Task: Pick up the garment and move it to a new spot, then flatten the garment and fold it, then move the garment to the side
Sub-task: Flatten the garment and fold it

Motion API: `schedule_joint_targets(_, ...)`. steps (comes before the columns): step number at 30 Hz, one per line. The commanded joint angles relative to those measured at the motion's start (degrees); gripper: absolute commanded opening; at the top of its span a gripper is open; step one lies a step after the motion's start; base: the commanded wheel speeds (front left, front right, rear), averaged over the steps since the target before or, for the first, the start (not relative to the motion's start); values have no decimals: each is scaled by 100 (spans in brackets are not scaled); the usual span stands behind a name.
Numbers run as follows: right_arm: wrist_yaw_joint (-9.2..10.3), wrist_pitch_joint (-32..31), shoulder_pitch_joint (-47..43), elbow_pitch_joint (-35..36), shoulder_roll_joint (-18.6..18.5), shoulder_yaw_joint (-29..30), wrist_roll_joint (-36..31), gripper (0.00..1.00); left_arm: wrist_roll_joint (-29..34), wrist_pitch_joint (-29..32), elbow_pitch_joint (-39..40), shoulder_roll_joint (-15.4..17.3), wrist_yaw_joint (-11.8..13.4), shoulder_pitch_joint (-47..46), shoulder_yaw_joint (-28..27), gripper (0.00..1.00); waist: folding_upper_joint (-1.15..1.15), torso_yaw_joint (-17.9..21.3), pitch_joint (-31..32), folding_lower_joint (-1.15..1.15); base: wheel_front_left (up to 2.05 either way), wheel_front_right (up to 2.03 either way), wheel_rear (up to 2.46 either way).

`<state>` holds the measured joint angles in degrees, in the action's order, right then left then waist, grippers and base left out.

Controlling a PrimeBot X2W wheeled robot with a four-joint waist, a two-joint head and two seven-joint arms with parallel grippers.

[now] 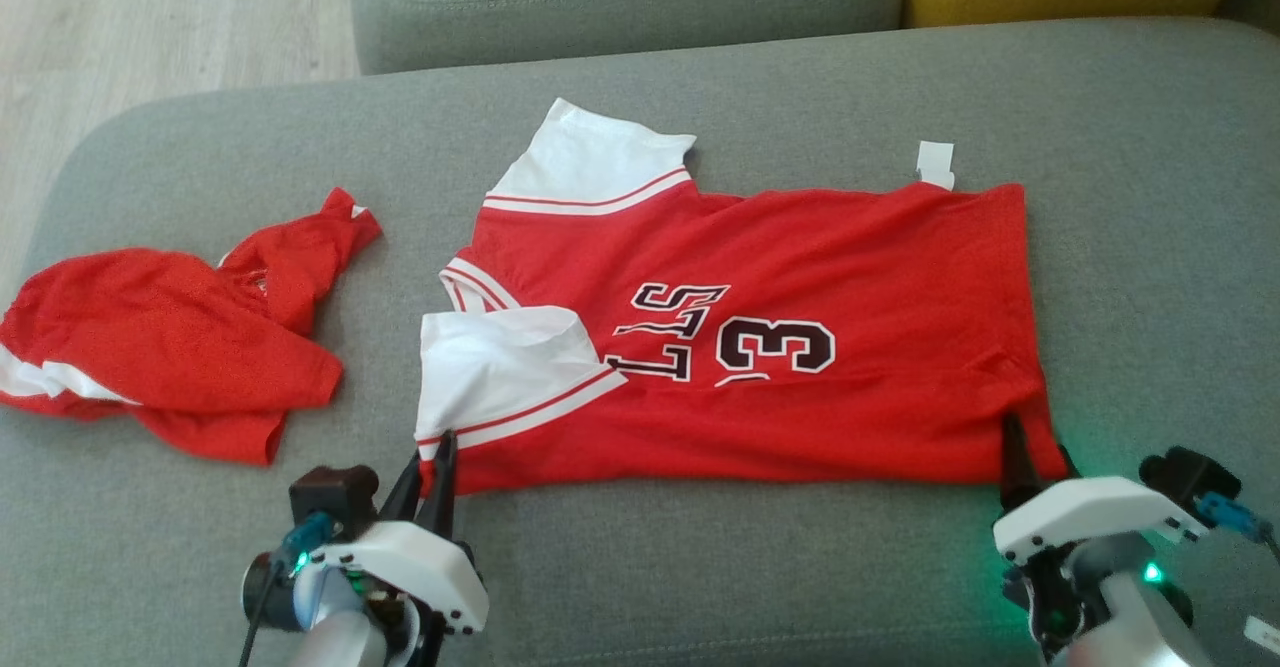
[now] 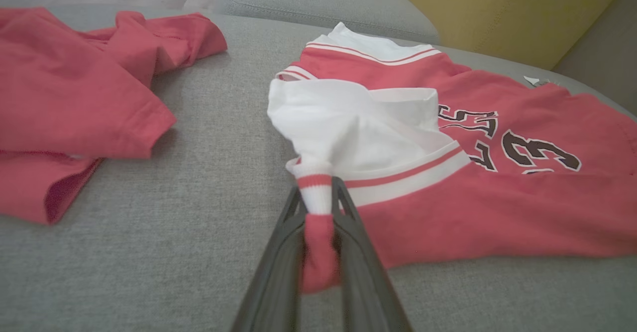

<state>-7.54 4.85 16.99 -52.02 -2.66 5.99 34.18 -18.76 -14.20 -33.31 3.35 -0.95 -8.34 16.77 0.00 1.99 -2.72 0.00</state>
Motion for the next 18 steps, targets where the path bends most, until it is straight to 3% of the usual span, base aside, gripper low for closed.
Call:
schedule_joint_targets(1, 5, 50, 234, 3, -22, -157, -60, 100, 28, -35, 200, 82, 32, -194, -138, 0, 0, -3, -17, 0, 0, 0, 0)
schedule_joint_targets(3, 5, 98, 362, -226, -22, -166, -165, 100, 47, -22, 211, 94, 33, -211, -101, 0, 0, -7, -43, 0, 0, 0, 0)
schedule_joint_targets(4, 5, 118, 425, -322, -22, -173, -185, 92, 61, -17, 212, 101, 35, -220, -82, 0, 0, -12, -51, 0, 0, 0, 0)
schedule_joint_targets(5, 5, 143, 481, -411, -22, -191, -223, 38, 67, -16, 209, 104, 37, -225, -67, 0, 0, -16, -51, 0, 0, 0, 0)
schedule_joint_targets(6, 5, 196, 529, -488, -22, -213, -300, 0, 67, -14, 200, 106, 39, -225, -56, 0, 0, -18, -44, 0, 0, 0, 0)
schedule_joint_targets(12, 5, 628, 715, -723, -231, -284, -1376, 0, 39, 2, 104, 114, 62, -144, -2, 0, 0, -17, 191, 0, 0, 0, 0)
schedule_joint_targets(18, 5, 641, 690, -591, -557, -174, -2345, 0, 22, 34, 100, 115, 119, 18, 54, 0, 0, -16, 444, 0, 0, 0, 0)
